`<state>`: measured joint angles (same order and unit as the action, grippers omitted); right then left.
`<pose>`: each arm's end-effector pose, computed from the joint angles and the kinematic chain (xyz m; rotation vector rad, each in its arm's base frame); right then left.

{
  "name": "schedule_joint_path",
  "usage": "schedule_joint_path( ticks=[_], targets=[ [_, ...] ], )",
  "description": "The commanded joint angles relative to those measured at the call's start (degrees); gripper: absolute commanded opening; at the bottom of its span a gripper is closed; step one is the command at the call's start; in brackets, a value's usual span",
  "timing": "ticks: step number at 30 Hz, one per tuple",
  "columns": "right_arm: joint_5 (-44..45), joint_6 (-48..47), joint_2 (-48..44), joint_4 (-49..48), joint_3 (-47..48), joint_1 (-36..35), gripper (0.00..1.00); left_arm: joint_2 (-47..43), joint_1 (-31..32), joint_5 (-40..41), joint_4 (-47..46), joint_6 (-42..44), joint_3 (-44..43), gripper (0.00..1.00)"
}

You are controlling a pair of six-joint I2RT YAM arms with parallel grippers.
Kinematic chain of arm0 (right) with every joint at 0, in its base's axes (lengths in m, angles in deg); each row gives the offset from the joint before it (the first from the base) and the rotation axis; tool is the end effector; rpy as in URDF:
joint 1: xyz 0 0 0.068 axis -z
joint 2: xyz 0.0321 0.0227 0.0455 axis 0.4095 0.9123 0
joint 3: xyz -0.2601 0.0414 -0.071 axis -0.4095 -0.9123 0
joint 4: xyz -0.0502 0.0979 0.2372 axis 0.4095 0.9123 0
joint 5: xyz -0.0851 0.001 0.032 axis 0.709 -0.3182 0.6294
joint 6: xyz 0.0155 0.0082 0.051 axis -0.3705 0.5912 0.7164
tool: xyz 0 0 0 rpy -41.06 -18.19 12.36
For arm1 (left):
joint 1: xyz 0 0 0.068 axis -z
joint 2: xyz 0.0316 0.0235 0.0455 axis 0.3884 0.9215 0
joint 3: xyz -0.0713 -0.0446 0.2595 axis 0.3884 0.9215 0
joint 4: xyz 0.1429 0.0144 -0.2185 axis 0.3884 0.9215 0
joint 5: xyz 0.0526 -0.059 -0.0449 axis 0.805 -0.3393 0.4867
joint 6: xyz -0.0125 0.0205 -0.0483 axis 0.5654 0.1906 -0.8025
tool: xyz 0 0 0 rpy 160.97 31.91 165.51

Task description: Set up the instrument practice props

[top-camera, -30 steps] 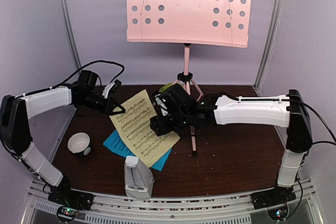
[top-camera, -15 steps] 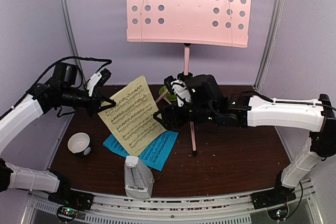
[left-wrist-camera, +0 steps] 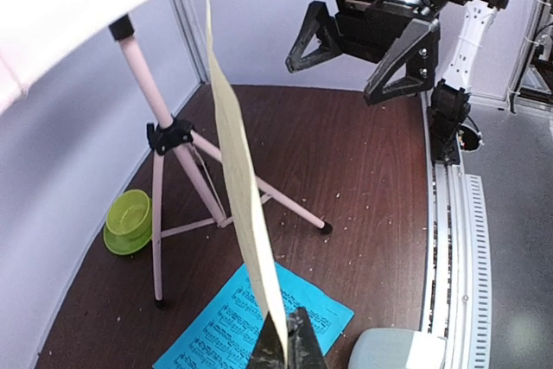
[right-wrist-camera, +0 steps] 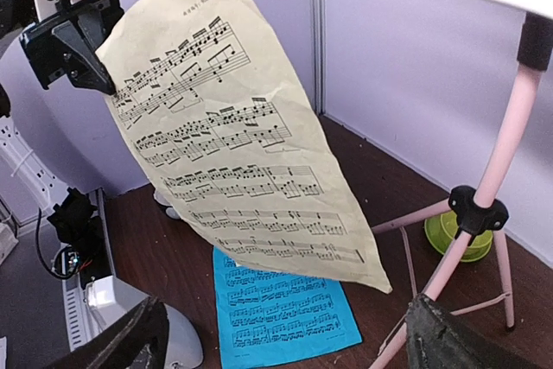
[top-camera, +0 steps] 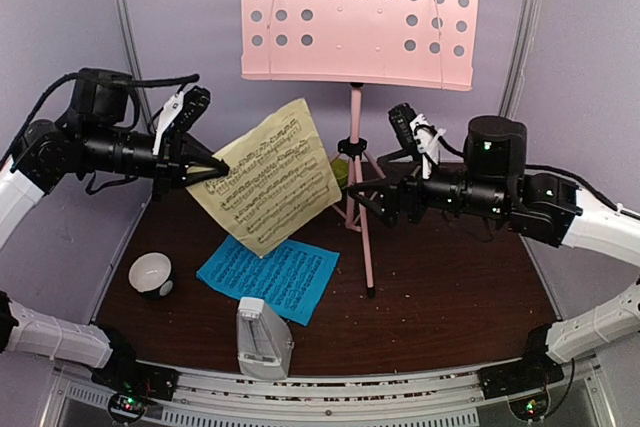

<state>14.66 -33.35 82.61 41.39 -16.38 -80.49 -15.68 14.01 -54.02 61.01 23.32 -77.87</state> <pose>0.1465 0.2289 0.3827 -0.9067 1.6191 0.8816 0.1535 -0.1379 0.4400 1.2096 1.6928 -0.7807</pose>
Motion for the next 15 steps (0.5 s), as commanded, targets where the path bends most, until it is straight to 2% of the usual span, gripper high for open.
schedule_joint_path(
  ticks=[1,9,15],
  targets=[
    [-1.45,-6.01,-2.34,7.86,3.23,-0.16,0.99,3.38,3.73,-0.70,3.33,2.15,-7.29,0.00],
    [1.65,-9.84,-2.56,20.80,11.57,-0.13,0.99,13.28,13.00,-2.76,12.34,4.28,-20.55,0.00],
    [-6.43,-9.43,-2.84,25.89,14.41,-0.22,0.90,16.86,17.18,-3.60,12.96,3.47,-24.36,0.00]
  ],
)
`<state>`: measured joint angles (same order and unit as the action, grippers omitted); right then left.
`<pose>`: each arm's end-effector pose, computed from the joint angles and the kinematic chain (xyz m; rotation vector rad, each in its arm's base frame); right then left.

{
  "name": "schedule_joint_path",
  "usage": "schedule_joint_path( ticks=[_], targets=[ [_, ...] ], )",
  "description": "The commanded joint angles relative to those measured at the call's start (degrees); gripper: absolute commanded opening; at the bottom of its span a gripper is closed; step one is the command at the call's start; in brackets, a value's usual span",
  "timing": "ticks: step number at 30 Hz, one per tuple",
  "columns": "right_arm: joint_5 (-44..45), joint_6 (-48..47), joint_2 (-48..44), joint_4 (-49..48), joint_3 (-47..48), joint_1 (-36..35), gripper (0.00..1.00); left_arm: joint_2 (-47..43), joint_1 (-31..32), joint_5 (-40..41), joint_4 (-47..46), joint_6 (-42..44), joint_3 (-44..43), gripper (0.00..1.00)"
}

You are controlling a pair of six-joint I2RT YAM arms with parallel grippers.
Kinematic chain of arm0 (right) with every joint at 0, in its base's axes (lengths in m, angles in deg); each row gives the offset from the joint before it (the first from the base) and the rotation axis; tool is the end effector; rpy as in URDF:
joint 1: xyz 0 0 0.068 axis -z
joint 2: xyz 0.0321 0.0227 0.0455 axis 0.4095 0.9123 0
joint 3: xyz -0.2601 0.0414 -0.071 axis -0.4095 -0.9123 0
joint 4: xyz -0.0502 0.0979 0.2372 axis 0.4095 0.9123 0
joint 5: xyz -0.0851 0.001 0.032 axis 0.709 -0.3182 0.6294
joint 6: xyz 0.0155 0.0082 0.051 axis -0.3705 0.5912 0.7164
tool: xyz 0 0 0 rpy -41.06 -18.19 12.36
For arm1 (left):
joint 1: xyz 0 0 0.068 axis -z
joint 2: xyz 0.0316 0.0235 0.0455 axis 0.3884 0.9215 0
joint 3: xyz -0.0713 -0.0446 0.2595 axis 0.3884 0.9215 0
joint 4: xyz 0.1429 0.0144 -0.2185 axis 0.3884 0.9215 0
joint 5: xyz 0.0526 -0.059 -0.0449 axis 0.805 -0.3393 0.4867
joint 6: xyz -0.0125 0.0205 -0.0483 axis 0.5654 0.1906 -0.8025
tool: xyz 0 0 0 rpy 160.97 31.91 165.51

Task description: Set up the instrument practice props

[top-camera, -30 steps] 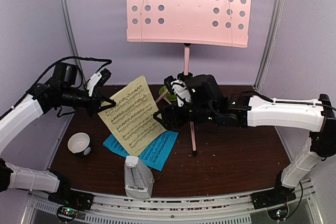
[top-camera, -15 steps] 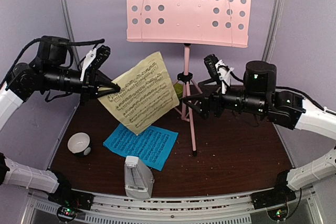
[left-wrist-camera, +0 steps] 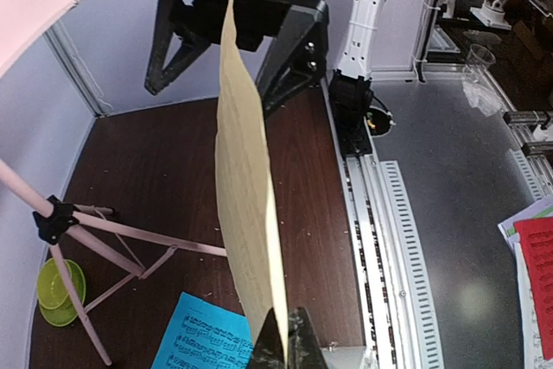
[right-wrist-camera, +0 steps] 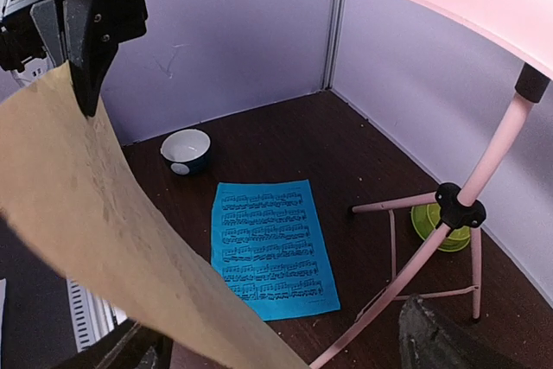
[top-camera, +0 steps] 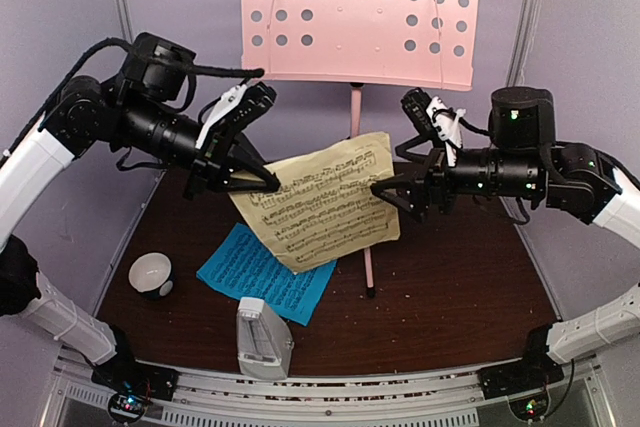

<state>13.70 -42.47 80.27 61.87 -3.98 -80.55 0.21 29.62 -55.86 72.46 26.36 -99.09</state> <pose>0.1276 0.2019 0.4292 -1.0804 1.6097 0.7623 0.1399 -0.2137 0.4727 1.5505 1.5886 -0.9495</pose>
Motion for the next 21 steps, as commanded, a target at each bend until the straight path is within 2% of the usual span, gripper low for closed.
schedule_joint_path(
  ticks=[1,7,14,19,21],
  targets=[
    [-7.37,0.31,-0.91,5.37,1.88,-0.25,0.87,1.35,1.76,-1.78,1.51,0.17,-3.61,0.00],
    [-16.94,3.79,-2.87,4.76,1.10,-2.02,0.63,3.83,2.37,-2.22,1.51,-2.81,-5.87,0.00],
    [-16.91,4.06,-1.14,7.63,4.50,-2.67,0.37,7.00,2.90,-3.93,1.35,-6.23,-8.81,0.00],
    [-16.88,4.62,-0.95,8.05,5.44,-2.96,0.03,7.98,2.90,-5.70,0.64,-7.96,-9.86,0.00],
    [-16.70,4.62,-1.83,7.92,5.13,-2.99,0.00,7.76,2.90,-5.99,0.63,-8.04,-9.80,0.01]
  ],
)
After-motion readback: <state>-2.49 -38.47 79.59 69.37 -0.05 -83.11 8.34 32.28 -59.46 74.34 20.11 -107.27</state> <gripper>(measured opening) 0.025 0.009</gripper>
